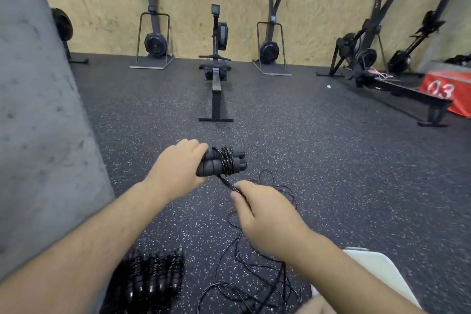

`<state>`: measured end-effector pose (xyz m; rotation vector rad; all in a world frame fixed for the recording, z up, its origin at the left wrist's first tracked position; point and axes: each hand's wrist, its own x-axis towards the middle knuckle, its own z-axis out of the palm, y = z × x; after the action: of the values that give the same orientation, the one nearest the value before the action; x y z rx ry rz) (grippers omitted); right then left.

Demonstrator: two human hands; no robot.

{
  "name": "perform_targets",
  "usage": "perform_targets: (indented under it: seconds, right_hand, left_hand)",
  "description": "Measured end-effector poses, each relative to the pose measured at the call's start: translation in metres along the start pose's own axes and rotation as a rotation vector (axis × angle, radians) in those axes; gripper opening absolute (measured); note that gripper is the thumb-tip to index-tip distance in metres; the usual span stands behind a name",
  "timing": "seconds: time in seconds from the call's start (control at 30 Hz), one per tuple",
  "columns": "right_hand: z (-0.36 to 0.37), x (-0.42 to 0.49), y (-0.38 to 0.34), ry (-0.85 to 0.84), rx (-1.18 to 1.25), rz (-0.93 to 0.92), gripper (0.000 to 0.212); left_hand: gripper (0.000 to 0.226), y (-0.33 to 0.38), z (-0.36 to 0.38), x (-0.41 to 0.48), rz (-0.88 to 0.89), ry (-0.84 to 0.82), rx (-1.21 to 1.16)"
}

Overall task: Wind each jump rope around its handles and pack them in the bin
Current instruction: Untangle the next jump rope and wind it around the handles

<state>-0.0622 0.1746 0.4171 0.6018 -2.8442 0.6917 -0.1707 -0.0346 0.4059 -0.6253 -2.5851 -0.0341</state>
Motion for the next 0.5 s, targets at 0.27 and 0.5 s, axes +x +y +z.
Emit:
perform_targets:
  seconds: [0.27,0.5]
  right_hand:
    - [-0.063,0.058,0.02,0.056,-0.43,-0.212,0.024]
    - [-0.056,0.07,0.063,-0.165,0.11,0.041,0.023]
  left_hand:
    - [0.034,0.02,-0.006,-0.01,0.301,-0.078,-0.116]
    - [0.046,0.051,-0.053,-0.02,0.227,-0.058,-0.56]
